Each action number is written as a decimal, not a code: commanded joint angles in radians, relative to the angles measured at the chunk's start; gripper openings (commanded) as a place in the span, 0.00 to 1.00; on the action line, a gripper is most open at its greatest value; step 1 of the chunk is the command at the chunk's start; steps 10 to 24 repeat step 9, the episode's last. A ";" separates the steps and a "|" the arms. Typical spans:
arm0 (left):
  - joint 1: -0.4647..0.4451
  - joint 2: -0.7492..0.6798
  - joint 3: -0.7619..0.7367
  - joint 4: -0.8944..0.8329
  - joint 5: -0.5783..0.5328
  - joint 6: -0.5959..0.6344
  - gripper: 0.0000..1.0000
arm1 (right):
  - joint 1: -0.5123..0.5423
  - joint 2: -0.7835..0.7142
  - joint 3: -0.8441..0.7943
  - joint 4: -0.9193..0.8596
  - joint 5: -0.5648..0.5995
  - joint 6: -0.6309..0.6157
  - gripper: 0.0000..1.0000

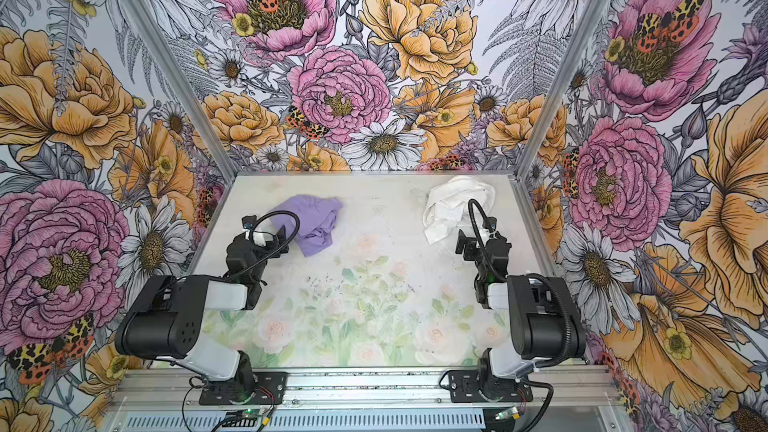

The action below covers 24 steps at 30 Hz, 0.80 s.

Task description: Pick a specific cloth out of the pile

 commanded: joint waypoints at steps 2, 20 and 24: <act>0.009 -0.009 0.009 0.005 0.004 0.009 0.99 | 0.008 0.006 0.027 0.002 0.019 -0.018 0.99; 0.014 -0.010 0.009 0.006 0.014 0.005 0.99 | 0.009 0.006 0.027 0.002 0.021 -0.017 0.99; 0.014 -0.010 0.009 0.006 0.014 0.005 0.99 | 0.009 0.006 0.027 0.002 0.021 -0.017 0.99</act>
